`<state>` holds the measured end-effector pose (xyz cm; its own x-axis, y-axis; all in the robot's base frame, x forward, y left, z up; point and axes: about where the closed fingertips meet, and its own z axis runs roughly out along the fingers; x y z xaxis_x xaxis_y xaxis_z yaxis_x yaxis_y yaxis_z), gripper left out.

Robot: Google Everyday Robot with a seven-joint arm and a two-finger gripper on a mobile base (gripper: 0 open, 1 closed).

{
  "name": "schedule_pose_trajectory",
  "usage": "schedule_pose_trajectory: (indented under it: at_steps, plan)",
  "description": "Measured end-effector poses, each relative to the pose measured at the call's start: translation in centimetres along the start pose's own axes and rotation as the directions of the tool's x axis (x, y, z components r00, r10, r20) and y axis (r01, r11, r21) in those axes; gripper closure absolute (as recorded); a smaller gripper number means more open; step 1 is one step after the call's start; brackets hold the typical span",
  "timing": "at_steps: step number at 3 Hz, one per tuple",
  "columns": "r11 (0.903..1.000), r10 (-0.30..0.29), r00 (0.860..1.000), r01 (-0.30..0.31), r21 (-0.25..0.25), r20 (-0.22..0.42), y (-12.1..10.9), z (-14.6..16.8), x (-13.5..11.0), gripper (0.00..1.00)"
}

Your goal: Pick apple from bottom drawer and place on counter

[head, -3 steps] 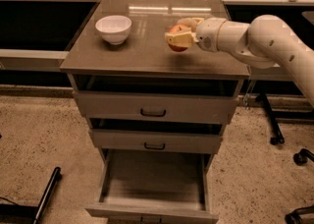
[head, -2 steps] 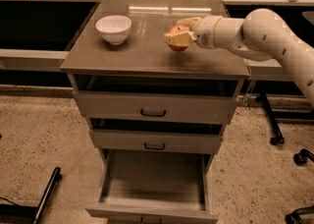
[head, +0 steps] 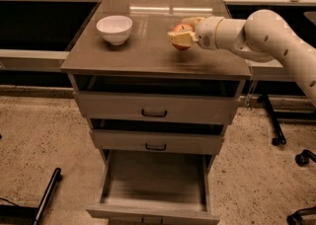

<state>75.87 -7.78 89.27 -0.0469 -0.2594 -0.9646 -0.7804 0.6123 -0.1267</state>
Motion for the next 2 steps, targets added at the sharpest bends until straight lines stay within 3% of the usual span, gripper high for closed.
schedule_pose_trajectory:
  at_steps: [1, 2]
  plan:
    - [1.0000, 0.000, 1.000, 0.000, 0.000, 0.000, 0.01, 0.01, 0.00, 0.00]
    - [1.0000, 0.000, 1.000, 0.000, 0.000, 0.000, 0.01, 0.01, 0.00, 0.00]
